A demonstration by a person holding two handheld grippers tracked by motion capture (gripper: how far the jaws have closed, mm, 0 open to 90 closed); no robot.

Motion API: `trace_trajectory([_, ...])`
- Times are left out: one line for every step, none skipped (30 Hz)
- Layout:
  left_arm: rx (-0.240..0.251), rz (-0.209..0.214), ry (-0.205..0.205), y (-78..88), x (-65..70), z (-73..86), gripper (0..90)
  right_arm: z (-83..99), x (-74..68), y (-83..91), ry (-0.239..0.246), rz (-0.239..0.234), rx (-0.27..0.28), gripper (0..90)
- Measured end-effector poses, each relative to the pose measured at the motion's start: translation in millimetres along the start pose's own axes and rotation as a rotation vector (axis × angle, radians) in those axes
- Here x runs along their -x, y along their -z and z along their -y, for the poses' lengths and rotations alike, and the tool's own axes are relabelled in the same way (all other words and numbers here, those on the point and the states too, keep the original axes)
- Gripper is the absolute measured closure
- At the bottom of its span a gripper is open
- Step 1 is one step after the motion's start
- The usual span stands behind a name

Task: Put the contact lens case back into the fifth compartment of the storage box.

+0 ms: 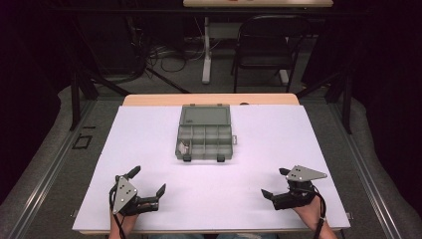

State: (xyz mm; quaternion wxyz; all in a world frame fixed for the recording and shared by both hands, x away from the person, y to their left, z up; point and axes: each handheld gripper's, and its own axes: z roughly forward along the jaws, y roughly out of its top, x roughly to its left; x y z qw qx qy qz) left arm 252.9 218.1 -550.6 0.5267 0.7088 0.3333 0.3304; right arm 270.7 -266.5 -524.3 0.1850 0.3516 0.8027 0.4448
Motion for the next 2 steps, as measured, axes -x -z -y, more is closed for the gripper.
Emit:
trace_trajectory([-0.002,-0.001,-0.001,-0.1,-0.2,0.2,0.1,0.9,0.1,0.6,0.002,0.001,0.002,1.7])
trace_trajectory([-0.003,-0.003,0.0,-0.3,-0.2,0.3,0.1,1.9,0.1,1.5,0.0,0.002,0.005,1.6])
